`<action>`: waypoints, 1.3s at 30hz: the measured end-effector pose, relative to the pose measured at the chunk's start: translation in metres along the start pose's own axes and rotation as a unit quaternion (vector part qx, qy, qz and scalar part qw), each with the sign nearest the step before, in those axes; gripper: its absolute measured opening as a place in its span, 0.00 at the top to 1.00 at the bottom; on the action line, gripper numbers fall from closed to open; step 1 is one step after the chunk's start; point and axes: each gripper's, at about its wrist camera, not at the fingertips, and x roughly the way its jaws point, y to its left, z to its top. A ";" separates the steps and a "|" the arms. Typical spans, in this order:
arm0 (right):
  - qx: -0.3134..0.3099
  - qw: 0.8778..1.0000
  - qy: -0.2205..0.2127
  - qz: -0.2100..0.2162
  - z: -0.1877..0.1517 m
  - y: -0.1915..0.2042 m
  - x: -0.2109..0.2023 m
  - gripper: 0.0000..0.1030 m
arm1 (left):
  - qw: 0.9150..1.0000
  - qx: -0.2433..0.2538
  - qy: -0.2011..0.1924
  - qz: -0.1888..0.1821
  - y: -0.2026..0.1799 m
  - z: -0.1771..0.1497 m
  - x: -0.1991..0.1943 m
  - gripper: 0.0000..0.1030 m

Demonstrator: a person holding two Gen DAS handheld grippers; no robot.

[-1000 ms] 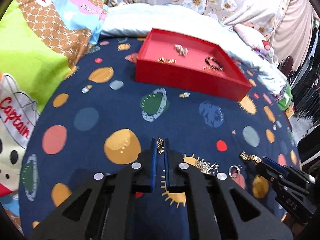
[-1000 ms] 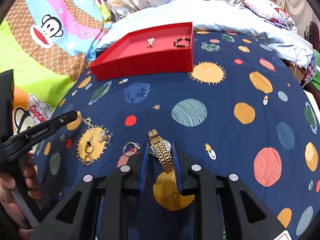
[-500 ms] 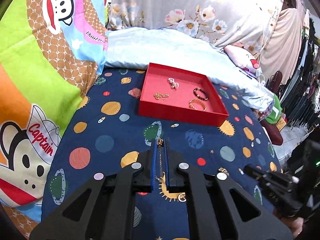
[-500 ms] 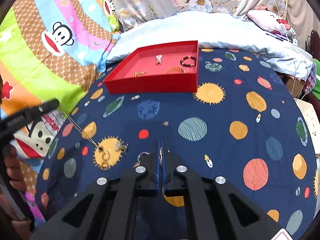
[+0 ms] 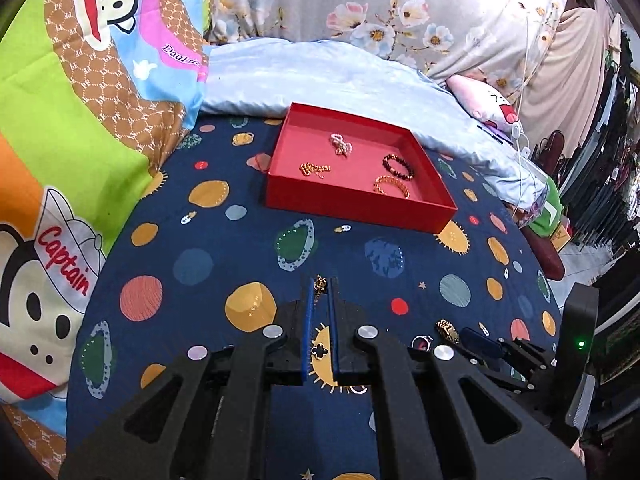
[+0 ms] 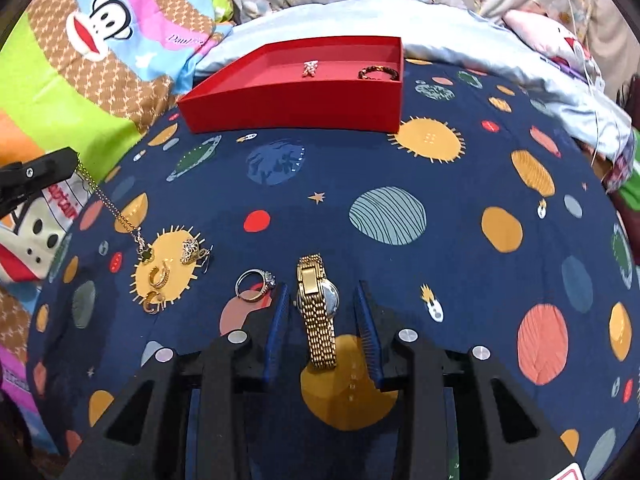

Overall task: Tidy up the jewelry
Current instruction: 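Grasp the gold pendant necklace with the left tool while the right tool lifts the watch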

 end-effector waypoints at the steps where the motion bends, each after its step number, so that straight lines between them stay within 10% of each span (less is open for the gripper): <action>1: -0.004 1.000 -0.001 -0.004 0.000 0.001 0.001 0.74 | 1.000 0.000 0.001 0.000 0.000 0.000 0.001 0.94; 22: 0.020 0.997 -0.063 0.036 0.041 -0.007 -0.051 0.78 | 0.997 0.032 -0.068 -0.024 -0.018 0.058 -0.034 0.94; 39: -0.008 0.993 -0.100 0.062 0.192 -0.021 -0.013 0.78 | 0.988 0.065 -0.142 -0.011 -0.043 0.203 0.017 0.94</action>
